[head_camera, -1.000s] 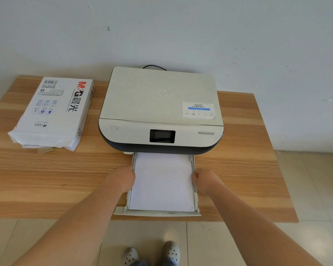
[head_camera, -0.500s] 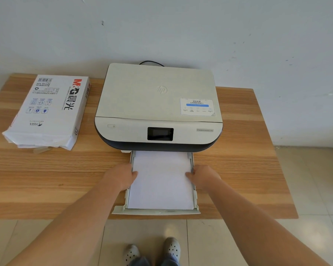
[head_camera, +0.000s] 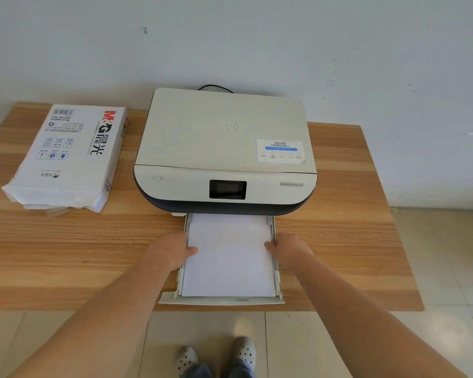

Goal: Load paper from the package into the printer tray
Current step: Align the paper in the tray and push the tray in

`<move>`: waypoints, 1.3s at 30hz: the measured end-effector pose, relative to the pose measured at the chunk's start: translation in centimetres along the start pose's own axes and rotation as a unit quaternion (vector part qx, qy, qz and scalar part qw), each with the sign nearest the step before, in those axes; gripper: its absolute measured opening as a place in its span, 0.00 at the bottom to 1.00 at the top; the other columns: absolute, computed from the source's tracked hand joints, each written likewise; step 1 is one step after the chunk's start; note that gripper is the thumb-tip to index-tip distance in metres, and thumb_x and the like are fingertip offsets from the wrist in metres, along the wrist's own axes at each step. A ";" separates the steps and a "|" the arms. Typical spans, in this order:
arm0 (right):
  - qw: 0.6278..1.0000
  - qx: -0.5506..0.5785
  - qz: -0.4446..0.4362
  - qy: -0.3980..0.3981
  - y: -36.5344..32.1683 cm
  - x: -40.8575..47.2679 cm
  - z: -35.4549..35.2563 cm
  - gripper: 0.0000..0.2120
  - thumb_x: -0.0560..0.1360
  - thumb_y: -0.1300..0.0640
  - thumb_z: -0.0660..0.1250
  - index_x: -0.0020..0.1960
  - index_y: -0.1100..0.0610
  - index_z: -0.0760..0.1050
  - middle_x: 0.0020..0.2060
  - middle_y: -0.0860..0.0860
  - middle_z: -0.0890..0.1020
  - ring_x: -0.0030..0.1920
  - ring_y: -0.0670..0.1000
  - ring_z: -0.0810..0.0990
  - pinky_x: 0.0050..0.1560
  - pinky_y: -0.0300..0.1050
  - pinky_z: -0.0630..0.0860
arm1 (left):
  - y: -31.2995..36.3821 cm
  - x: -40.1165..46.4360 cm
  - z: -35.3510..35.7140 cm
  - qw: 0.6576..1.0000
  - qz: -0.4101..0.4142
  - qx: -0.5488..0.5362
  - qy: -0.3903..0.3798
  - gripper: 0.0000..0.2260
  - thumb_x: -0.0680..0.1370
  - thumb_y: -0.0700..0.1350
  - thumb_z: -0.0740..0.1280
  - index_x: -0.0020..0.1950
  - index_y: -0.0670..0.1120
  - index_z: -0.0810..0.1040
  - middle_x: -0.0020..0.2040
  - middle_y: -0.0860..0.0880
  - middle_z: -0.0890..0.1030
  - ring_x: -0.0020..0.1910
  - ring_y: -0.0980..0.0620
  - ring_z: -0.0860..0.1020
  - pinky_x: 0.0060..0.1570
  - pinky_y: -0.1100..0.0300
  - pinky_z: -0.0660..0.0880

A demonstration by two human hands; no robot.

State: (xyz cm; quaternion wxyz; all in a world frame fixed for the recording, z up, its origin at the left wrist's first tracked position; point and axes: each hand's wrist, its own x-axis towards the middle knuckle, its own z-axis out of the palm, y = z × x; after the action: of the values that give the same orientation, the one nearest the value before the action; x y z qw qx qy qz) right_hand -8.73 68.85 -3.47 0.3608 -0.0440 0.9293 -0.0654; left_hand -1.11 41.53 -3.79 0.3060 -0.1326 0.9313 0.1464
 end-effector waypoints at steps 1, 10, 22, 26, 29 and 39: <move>1.000 -0.001 -0.001 0.002 0.0 0.0 0.0 0.16 0.81 0.47 0.54 0.53 0.57 0.74 0.44 0.53 0.77 0.45 0.54 0.77 0.42 0.46 0.73 | 0.0 0.0 0.0 1.000 0.001 0.002 0.000 0.15 0.79 0.57 0.61 0.55 0.47 0.74 0.47 0.49 0.78 0.46 0.51 0.77 0.45 0.58 0.74; 1.000 0.019 -0.005 0.013 0.2 -0.1 0.2 0.15 0.81 0.46 0.54 0.46 0.56 0.72 0.42 0.53 0.77 0.42 0.53 0.76 0.40 0.45 0.73 | 0.1 0.1 -0.2 1.000 0.002 0.008 0.000 0.15 0.80 0.57 0.59 0.52 0.47 0.74 0.44 0.50 0.77 0.44 0.52 0.76 0.43 0.59 0.73; 1.000 -0.001 -0.008 0.011 0.1 -0.2 -0.2 0.18 0.81 0.48 0.52 0.55 0.58 0.75 0.43 0.51 0.76 0.44 0.54 0.76 0.44 0.46 0.73 | -0.2 0.3 -0.3 1.000 -0.008 -0.010 0.000 0.14 0.83 0.49 0.52 0.53 0.45 0.75 0.46 0.49 0.77 0.45 0.52 0.75 0.45 0.60 0.72; 1.000 0.000 -0.013 0.008 0.1 -0.1 -0.2 0.18 0.82 0.49 0.51 0.56 0.58 0.75 0.44 0.52 0.76 0.45 0.53 0.76 0.44 0.46 0.73 | -0.6 1.0 0.0 1.000 -0.010 -0.005 -0.012 0.11 0.83 0.46 0.54 0.53 0.45 0.75 0.48 0.48 0.78 0.47 0.52 0.76 0.45 0.60 0.73; 1.000 -0.002 -0.009 0.011 0.0 0.0 -0.2 0.18 0.82 0.50 0.51 0.57 0.59 0.75 0.45 0.53 0.76 0.45 0.54 0.76 0.44 0.47 0.73 | -0.6 1.0 0.0 1.000 -0.010 0.020 -0.015 0.11 0.82 0.43 0.55 0.58 0.44 0.75 0.54 0.47 0.79 0.52 0.51 0.77 0.52 0.59 0.75; 1.000 -0.005 0.005 0.015 -0.7 0.1 0.1 0.18 0.82 0.50 0.50 0.59 0.59 0.74 0.47 0.54 0.78 0.45 0.54 0.75 0.44 0.45 0.72 | 0.3 1.1 0.3 0.999 -0.031 0.032 0.014 0.14 0.82 0.43 0.55 0.63 0.41 0.75 0.59 0.45 0.78 0.57 0.47 0.77 0.56 0.55 0.75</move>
State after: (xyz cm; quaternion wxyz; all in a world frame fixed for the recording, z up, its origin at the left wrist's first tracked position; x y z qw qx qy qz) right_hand -8.67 68.15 -3.49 0.3471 -0.0405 0.9351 -0.0593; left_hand -1.87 41.77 -4.63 0.3018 -0.1540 0.9349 0.1054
